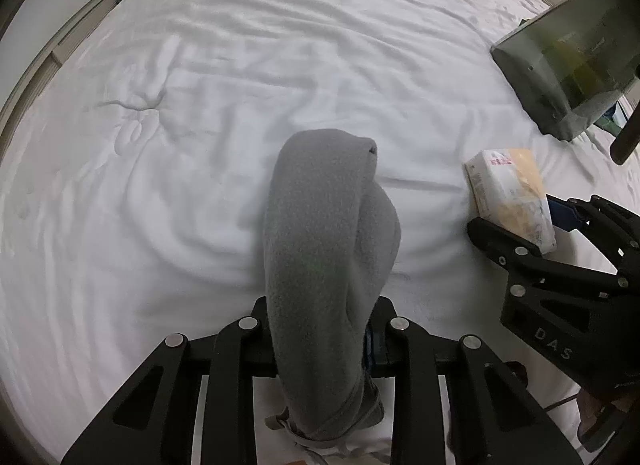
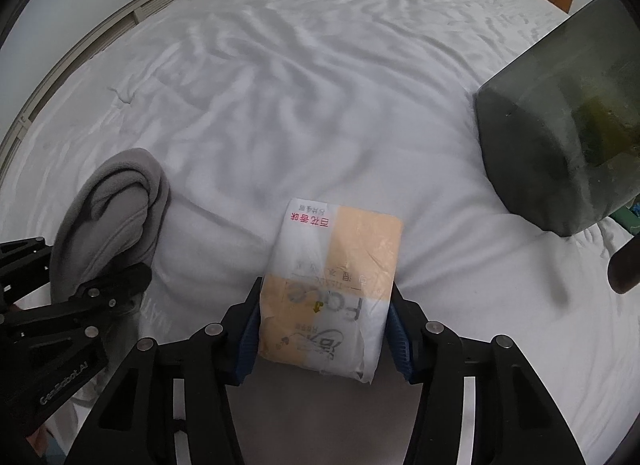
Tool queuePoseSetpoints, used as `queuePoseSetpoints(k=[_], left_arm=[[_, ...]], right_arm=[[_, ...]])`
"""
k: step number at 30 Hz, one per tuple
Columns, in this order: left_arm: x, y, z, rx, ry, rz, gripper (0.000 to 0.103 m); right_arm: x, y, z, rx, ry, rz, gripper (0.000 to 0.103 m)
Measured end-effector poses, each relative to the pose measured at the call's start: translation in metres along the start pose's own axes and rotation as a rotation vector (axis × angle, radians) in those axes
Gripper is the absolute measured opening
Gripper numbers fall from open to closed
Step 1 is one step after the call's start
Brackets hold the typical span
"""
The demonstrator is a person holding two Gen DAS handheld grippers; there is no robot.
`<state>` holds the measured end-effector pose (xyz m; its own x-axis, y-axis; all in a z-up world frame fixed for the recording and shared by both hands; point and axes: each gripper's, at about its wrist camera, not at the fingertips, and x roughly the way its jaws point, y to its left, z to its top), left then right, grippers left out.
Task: Organize soft objects
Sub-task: 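Carry the grey fleece with the left tool while the right tool carries the tissue pack to the tray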
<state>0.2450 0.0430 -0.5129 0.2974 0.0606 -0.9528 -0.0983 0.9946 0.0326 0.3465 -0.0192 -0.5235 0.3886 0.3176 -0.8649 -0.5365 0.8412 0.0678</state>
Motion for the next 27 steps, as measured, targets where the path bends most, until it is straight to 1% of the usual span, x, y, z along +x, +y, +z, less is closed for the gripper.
queuePoseSetpoints(k=[5, 10, 15, 19, 22, 27], left_arm=[[0.0, 0.0, 0.002, 0.005, -0.007, -0.01, 0.023], [-0.005, 0.002, -0.004, 0.011, -0.017, -0.017, 0.022], [-0.019, 0.008, -0.002, 0.01, -0.032, -0.028, 0.021], [-0.042, 0.016, -0.001, 0.003, -0.054, -0.031, 0.021], [-0.063, 0.022, -0.002, -0.004, -0.074, -0.034, 0.021], [-0.104, 0.027, -0.003, 0.011, -0.102, -0.047, 0.021]], right_arm=[[-0.002, 0.002, 0.0, 0.003, -0.005, -0.017, 0.052], [-0.003, 0.006, -0.001, 0.007, -0.006, -0.031, 0.051], [-0.013, 0.01, 0.002, -0.001, -0.01, -0.049, 0.049], [-0.035, 0.018, 0.002, -0.013, -0.021, -0.057, 0.049], [-0.058, 0.025, 0.002, -0.027, -0.03, -0.058, 0.049], [-0.105, 0.036, -0.002, -0.048, -0.046, -0.063, 0.049]])
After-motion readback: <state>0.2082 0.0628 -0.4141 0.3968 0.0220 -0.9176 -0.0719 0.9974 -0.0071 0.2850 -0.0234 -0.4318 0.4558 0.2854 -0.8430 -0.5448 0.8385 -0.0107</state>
